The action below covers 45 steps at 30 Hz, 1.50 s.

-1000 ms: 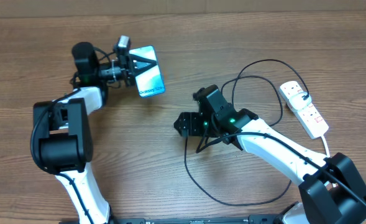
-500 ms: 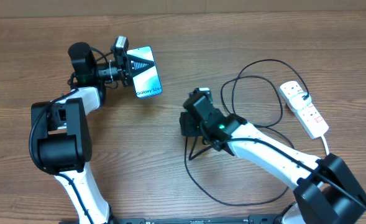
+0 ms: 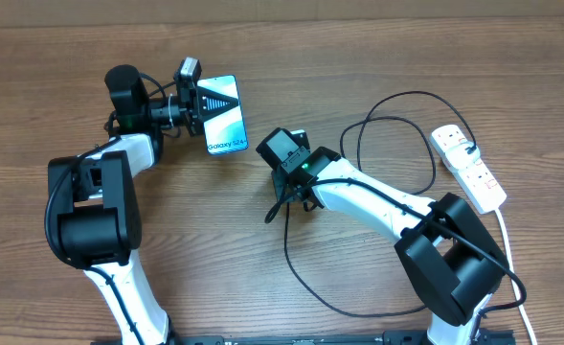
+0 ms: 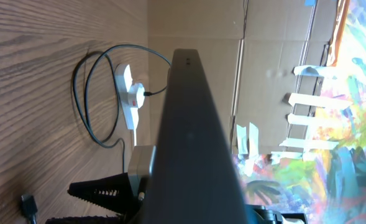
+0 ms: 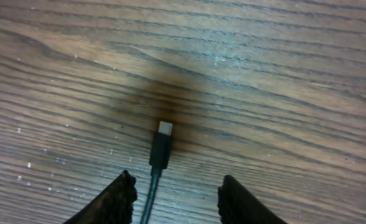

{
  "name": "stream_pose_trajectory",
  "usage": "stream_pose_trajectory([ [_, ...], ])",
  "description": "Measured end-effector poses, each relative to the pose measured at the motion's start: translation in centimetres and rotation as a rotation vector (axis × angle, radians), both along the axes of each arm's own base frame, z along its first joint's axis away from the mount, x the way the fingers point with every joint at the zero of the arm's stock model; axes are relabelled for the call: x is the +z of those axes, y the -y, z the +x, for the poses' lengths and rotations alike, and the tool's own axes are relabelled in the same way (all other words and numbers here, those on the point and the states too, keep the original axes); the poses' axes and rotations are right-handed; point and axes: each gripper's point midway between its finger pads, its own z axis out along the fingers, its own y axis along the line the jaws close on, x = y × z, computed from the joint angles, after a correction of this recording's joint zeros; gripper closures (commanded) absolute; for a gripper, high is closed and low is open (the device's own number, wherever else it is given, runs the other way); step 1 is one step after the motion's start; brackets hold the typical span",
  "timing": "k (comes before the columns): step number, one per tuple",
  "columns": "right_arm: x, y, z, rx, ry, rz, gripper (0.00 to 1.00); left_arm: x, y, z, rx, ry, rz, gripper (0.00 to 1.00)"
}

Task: Plug charger to phone and switch on socket
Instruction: 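Reposition the right gripper holding the plug near the phone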

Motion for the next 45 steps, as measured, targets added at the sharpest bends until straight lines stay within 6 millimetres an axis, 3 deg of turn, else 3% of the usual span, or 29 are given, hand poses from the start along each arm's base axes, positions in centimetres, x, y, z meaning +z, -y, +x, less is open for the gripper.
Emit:
stream_pose_trajectory([
  [7, -0.9, -0.6, -0.3, 0.012, -0.031, 0.022, 0.59, 0.0, 0.0, -0.1, -0.004, 0.000, -0.001, 0.96],
  [17, -2.7, -1.6, -0.9, 0.039, -0.060, 0.021, 0.67, 0.0, 0.0, -0.2, -0.011, 0.000, -0.002, 0.96],
  [26, -2.9, -2.2, -0.3, 0.040, -0.055, 0.027, 0.96, 0.0, 0.0, -0.2, -0.012, -0.003, -0.003, 0.96],
  [38, -2.9, -1.4, -1.2, 0.028, -0.120, 0.020, 0.96, 0.0, -0.2, -0.1, -0.006, 0.001, -0.002, 0.96],
  [45, -1.8, -1.7, -2.5, 0.081, -0.283, 0.206, 0.96, 0.0, -0.6, 0.0, 0.001, 0.065, 0.006, 0.96],
])
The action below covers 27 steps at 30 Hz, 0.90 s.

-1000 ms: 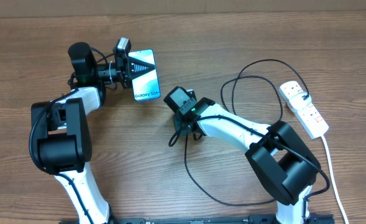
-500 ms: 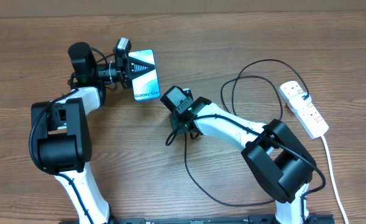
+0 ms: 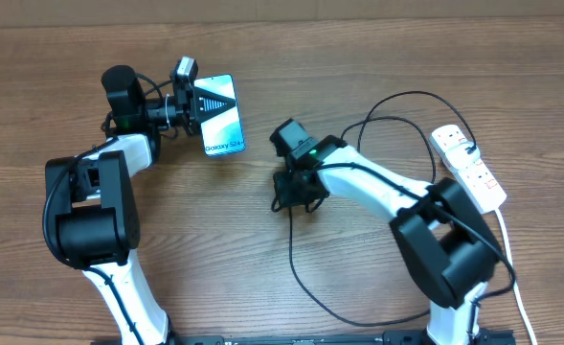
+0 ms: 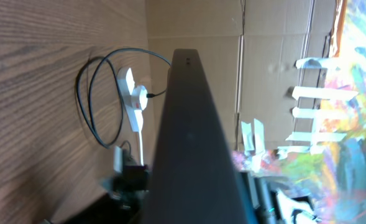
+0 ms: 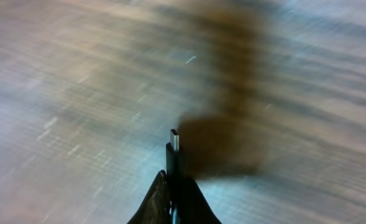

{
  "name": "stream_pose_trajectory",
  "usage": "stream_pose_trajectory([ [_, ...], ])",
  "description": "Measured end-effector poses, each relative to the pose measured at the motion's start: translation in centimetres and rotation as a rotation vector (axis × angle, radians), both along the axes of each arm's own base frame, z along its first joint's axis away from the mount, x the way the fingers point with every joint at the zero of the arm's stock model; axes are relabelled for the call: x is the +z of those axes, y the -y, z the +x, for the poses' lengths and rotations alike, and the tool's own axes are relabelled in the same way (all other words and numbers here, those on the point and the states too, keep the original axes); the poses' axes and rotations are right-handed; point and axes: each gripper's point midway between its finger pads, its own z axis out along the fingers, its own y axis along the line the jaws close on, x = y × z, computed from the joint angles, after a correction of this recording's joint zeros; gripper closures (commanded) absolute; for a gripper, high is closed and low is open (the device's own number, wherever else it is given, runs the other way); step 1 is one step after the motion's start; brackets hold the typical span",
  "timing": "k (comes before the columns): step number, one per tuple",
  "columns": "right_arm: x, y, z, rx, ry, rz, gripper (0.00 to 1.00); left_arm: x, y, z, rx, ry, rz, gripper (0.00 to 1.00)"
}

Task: Plug charger to phone and switch on socket
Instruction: 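Reposition the right gripper holding the plug near the phone, then align the USB-C plug with the phone's bottom port using the right gripper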

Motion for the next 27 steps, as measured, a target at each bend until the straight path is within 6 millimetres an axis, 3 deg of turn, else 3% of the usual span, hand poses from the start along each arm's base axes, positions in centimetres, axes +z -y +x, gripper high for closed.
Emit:
stream_pose_trajectory([
  [3, 2.8, -1.1, -0.4, 0.052, -0.008, 0.128, 0.96, 0.0, 0.2, 0.0, -0.004, 0.037, 0.005, 0.96],
  [6, 7.2, -2.9, -0.6, 0.126, 0.017, 0.311, 0.96, -0.1, 1.1, -0.2, -0.015, 0.068, 0.010, 0.96],
  [10, 10.4, -4.2, -1.0, 0.197, 0.004, 0.493, 0.96, -0.1, 3.0, -0.4, -0.035, 0.088, 0.016, 0.96],
  [18, 13.0, -4.6, -2.0, 0.266, -0.075, 0.699, 0.96, -0.1, 6.3, -0.9, -0.066, 0.118, 0.026, 0.96],
  [24, 13.9, -3.2, -1.3, 0.247, -0.098, 0.786, 0.96, 0.0, 6.3, 0.1, -0.010, 0.119, 0.035, 0.96],
  [27, 13.8, -2.3, -0.8, 0.223, -0.105, 0.811, 0.96, 1.2, 6.2, 1.0, 0.035, 0.167, 0.026, 0.96],
])
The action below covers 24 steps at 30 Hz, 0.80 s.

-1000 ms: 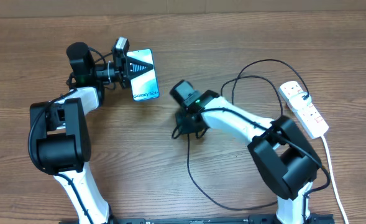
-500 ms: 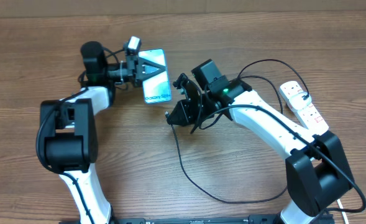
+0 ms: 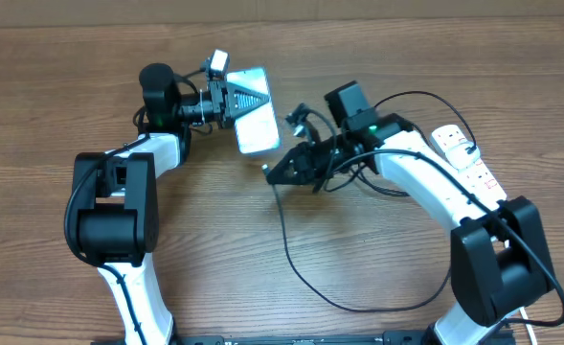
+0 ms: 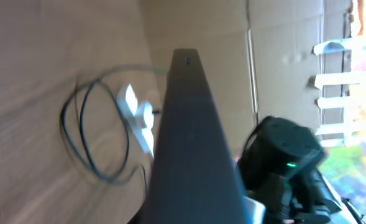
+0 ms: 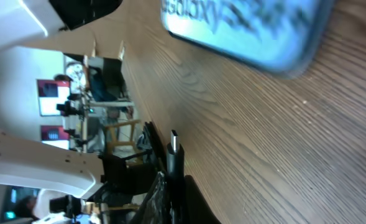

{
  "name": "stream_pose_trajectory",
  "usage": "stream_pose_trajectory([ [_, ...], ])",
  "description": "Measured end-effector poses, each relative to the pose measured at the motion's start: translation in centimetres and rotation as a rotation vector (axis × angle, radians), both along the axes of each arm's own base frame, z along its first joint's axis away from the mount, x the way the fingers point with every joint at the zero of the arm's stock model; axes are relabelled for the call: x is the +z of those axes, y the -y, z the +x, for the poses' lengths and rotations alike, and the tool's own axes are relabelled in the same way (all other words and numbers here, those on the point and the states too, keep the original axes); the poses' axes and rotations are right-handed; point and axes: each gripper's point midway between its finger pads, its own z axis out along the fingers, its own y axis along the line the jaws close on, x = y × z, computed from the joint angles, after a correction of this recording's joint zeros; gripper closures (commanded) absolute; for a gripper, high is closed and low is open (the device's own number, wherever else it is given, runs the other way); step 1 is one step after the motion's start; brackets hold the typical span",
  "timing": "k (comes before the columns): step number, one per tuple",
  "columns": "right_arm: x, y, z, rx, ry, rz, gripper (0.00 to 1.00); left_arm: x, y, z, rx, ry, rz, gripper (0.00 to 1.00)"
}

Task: Plug charger to phone and switch on socket
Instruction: 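Align the USB-C plug with the phone's bottom port using the right gripper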

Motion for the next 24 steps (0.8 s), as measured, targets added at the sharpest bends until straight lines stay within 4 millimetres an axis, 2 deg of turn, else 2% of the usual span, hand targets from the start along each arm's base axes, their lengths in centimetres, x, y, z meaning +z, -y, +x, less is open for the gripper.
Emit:
stream_pose_trajectory([
  [3, 0.2, 0.6, 0.8, -0.014, 0.013, 0.032, 0.96, 1.8, -0.1, 0.6, 0.038, 0.061, -0.024, 0.95],
  [5, 0.9, 0.5, 1.3, -0.009, 0.051, 0.073, 0.96, 2.2, -0.2, 0.9, 0.056, 0.040, -0.040, 0.96],
  [14, 2.3, -0.2, 1.9, 0.008, 0.094, 0.148, 0.96, 0.9, -0.3, 1.5, 0.084, -0.291, -0.077, 0.96],
  [24, 3.0, -0.4, 1.8, 0.002, 0.040, 0.180, 0.96, 0.8, -0.2, 1.3, 0.073, -0.343, -0.082, 0.96],
])
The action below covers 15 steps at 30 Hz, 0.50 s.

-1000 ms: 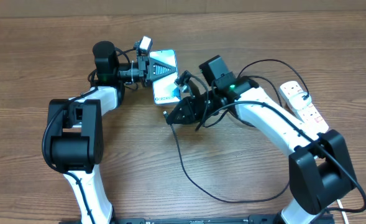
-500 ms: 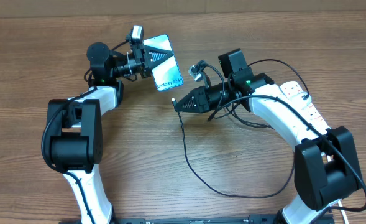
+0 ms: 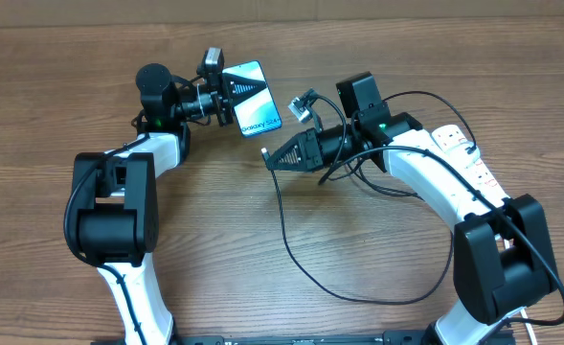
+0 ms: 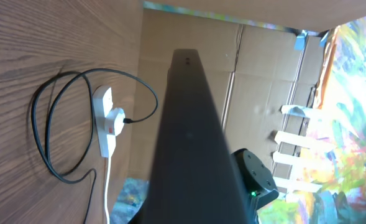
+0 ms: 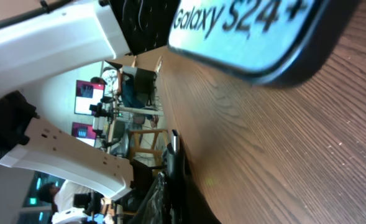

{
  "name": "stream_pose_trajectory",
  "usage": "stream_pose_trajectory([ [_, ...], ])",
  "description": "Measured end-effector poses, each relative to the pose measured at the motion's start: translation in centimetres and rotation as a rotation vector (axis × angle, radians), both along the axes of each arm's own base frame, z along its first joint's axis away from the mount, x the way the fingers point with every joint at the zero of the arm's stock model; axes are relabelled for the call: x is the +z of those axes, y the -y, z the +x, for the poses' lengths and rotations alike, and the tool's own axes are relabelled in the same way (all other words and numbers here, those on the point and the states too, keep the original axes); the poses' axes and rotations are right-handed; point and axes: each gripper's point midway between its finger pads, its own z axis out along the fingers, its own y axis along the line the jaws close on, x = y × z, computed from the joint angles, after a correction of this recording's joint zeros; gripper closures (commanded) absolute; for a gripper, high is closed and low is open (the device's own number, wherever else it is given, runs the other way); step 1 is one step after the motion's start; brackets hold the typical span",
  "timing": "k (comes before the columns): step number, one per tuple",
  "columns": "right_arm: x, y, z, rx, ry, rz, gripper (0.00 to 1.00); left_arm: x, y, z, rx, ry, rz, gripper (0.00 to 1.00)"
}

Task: Plug charger to phone and switch on socket
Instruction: 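Align the USB-C plug with the phone's bottom port using the right gripper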

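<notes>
The phone point(image 3: 253, 99), its lit screen reading Galaxy S24+, is held off the table at the back, with my left gripper point(image 3: 226, 100) shut on its far end. In the left wrist view it shows only as a dark edge point(image 4: 192, 124). My right gripper point(image 3: 280, 156) is shut on the black charger plug point(image 3: 265, 153), whose tip sits just below the phone's lower end. In the right wrist view the plug point(image 5: 175, 152) points up, and the phone point(image 5: 257, 31) fills the top right. The white socket strip point(image 3: 481, 177) lies at the right edge.
The black charger cable point(image 3: 296, 259) hangs from the plug and loops across the table middle to the socket strip point(image 4: 106, 124). My right arm point(image 3: 425, 172) crosses over the cable loops. Cardboard walls stand behind the table.
The phone has shifted a little toward the back and now shows its screen more clearly. My right gripper has moved the plug up closer to the phone's lower end.
At first my right gripper stood open over the plug lying on the table, while the left held the phone at the back left. Then the right was shut on the plug. Later both phone and plug were raised and closer together, and now the plug sits just under the phone.
</notes>
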Motion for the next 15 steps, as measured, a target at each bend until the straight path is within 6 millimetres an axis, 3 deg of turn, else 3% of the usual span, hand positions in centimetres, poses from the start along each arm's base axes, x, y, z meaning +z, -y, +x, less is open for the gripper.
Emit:
stream_pose_trajectory([
  [15, 0.5, 0.4, 1.1, -0.069, -0.118, -0.002, 0.96, 0.0, 0.0, -0.2, -0.013, -0.001, 0.000, 0.96],
])
